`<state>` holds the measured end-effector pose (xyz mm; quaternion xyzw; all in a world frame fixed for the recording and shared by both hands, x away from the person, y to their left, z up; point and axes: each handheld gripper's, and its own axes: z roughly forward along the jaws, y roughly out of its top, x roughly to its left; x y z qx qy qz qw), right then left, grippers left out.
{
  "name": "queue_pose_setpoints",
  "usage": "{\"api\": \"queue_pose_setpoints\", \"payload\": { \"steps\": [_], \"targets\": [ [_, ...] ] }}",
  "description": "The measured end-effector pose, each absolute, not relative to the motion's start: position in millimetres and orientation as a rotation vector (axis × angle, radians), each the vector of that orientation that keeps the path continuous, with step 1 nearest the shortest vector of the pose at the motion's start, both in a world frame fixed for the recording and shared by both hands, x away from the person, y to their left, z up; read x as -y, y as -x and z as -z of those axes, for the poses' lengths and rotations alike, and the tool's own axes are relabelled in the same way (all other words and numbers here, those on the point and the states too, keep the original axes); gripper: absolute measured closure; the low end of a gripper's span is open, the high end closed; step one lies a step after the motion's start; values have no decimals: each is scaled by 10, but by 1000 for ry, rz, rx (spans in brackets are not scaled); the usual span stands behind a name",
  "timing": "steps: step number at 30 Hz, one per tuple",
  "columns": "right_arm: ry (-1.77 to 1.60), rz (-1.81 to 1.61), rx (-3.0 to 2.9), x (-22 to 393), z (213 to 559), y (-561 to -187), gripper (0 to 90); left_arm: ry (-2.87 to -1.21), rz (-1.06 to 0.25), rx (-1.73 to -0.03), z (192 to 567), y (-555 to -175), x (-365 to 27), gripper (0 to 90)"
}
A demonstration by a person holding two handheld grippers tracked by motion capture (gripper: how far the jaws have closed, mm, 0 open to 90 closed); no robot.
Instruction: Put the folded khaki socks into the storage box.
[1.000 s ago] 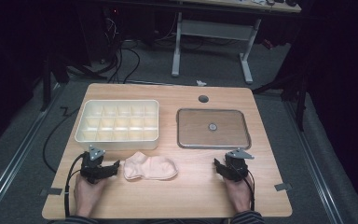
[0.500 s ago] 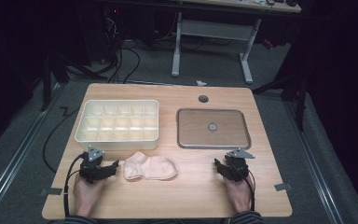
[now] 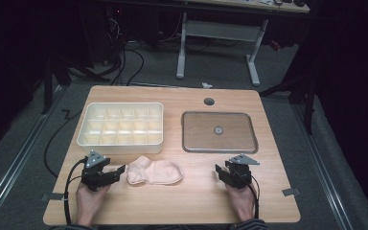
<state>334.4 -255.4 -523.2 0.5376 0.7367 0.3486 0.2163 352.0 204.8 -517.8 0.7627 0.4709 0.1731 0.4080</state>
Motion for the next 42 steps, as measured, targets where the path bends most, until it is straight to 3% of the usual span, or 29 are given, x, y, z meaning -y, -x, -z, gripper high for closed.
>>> {"api": "queue_pose_setpoints", "payload": {
  "steps": [17,42],
  "targets": [
    [-1419,-1048,-2126,2251,5201,-3309,547,-1976,-353,-1144,5184,-3516,-1825,331],
    [-1265,-1109,-2238,1771,5103,-3308,544,-1981,-386,-1178,5290,-3564,-1661,363]
  ]
}}
